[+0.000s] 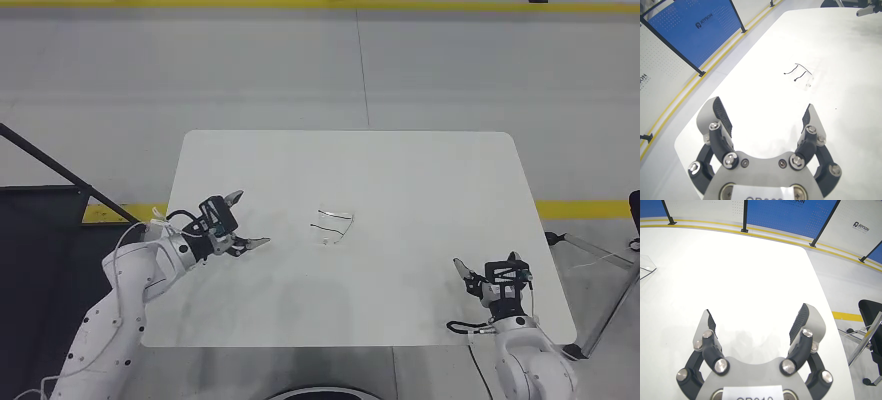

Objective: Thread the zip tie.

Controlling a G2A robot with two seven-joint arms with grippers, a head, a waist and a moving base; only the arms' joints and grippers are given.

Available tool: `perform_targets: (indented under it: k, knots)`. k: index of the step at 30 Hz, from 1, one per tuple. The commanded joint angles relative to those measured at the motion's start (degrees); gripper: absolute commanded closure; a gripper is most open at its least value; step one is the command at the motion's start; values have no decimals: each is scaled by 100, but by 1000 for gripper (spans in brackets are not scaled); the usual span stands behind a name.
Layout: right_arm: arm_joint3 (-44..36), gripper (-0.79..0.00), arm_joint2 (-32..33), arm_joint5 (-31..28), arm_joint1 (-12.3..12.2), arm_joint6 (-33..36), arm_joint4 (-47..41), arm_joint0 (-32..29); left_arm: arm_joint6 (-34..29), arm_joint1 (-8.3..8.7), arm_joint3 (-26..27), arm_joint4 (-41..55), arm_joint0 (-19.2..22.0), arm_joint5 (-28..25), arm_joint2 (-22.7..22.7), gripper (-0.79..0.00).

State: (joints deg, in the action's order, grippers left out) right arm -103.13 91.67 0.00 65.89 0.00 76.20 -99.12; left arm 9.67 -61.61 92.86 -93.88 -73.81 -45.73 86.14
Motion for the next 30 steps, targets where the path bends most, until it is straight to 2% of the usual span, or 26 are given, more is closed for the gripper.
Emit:
perform_targets:
  k: [1,7,9,21,25,28,30]
  knots:
    - [0,-785,0,0,0,0,0,0,358,36,-36,-303,45,-56,6,-785]
    - [0,-785,0,0,0,0,0,0,1228,142,-39,-1481,64,162,-138,-785]
    - [0,-785,0,0,0,0,0,0,1481,159,-157,-1507,31,236,-133,-785]
    - [0,-785,0,0,0,0,0,0,1461,158,-143,-1515,29,275,-136,-785]
    - [0,-785,0,0,0,0,0,0,1475,163,-20,-1868,85,690,-304,-785]
    - [0,-785,0,0,0,0,0,0,1751,184,-134,-2495,255,1307,-433,-785]
    - [0,-785,0,0,0,0,0,0,2176,210,-262,-3034,393,1586,-604,-785]
